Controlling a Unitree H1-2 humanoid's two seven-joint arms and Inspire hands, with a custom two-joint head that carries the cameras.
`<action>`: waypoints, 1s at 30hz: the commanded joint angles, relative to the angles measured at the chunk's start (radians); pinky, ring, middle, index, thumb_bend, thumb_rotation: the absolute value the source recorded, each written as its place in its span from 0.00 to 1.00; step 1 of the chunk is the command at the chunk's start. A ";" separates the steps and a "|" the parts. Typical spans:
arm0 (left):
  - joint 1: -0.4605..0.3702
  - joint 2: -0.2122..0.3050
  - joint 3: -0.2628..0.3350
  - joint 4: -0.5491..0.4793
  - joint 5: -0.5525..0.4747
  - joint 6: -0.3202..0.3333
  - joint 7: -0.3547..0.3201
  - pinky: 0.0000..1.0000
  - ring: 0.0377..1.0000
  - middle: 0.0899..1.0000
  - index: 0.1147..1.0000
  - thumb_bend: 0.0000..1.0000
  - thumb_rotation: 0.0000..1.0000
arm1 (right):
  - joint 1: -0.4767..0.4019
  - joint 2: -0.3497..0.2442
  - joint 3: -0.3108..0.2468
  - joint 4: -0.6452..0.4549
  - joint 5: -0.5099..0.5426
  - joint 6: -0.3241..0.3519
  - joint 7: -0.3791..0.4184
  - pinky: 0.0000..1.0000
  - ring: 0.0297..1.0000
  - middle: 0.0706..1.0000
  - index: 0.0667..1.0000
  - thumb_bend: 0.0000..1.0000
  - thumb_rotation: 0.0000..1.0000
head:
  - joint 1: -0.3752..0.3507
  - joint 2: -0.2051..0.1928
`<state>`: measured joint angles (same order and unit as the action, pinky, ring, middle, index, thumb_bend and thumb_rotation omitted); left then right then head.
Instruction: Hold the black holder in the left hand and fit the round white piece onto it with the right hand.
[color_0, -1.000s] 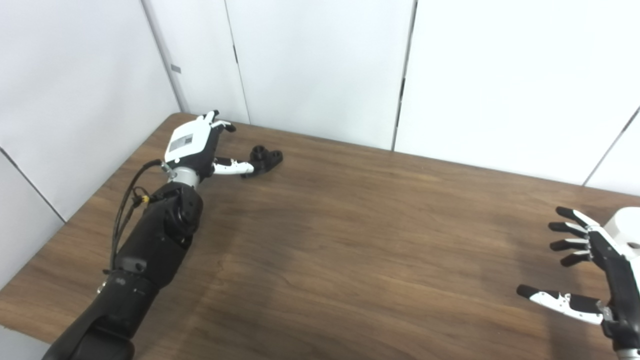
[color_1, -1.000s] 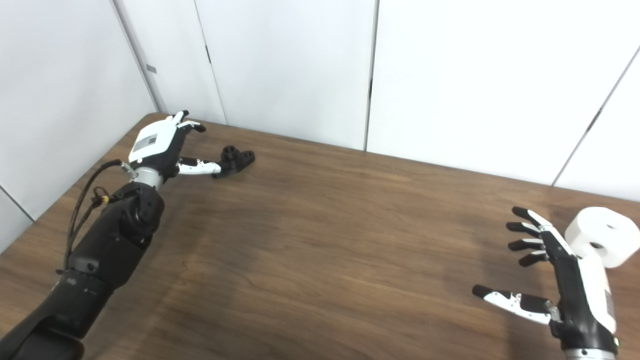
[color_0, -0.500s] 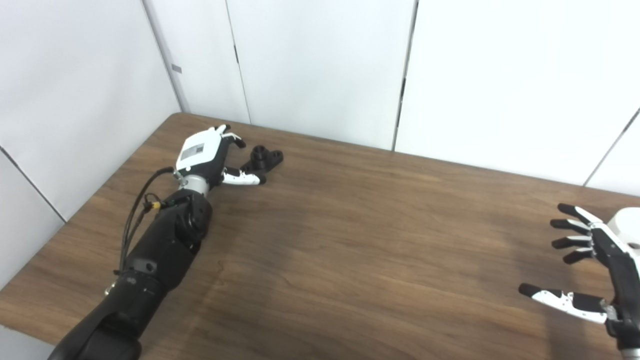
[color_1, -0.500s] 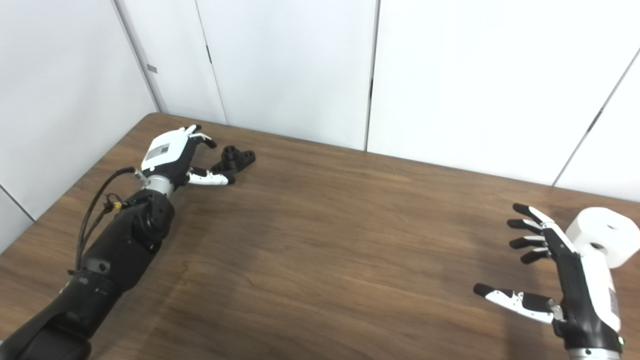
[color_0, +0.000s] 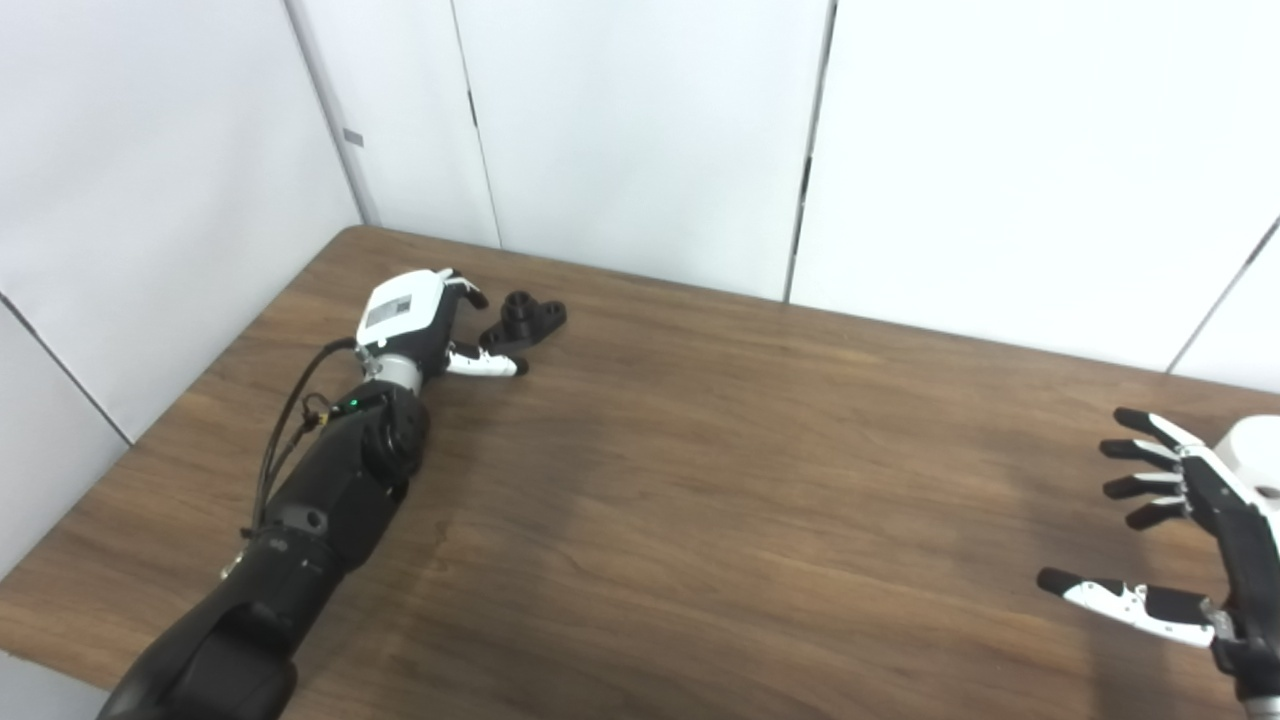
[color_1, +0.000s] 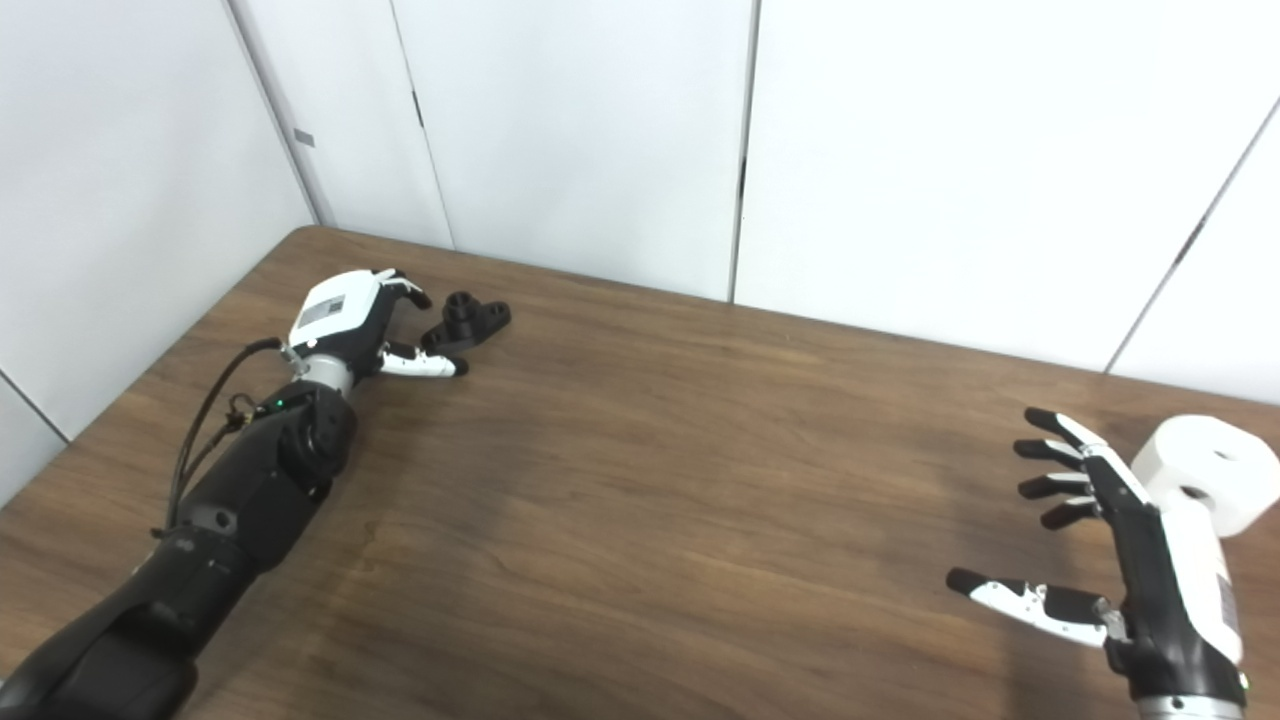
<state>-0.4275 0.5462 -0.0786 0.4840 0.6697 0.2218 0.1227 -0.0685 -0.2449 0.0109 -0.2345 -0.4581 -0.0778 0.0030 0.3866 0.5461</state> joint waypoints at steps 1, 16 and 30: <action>-0.055 0.029 0.009 0.002 -0.005 -0.023 0.046 0.78 0.96 0.92 0.68 0.94 0.37 | -0.018 0.002 -0.001 -0.026 -0.001 -0.021 -0.017 0.49 0.61 0.72 0.81 0.78 0.00 | -0.001 0.000; -0.091 0.014 -0.008 0.093 -0.061 -0.085 0.086 0.78 0.95 0.92 0.68 0.91 0.32 | -0.005 0.008 -0.008 -0.041 0.012 -0.013 -0.009 0.49 0.61 0.72 0.81 0.77 0.00 | -0.013 0.007; -0.112 -0.021 -0.040 0.140 -0.100 -0.138 0.093 0.76 0.94 0.90 0.66 0.91 0.34 | 0.001 0.009 -0.016 -0.053 0.009 -0.010 -0.009 0.48 0.60 0.72 0.82 0.75 0.00 | -0.017 0.015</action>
<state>-0.4959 0.5219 -0.1137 0.6284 0.5783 0.1064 0.2030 -0.0502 -0.2283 0.0046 -0.2453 -0.4559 -0.0765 0.0038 0.3697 0.5599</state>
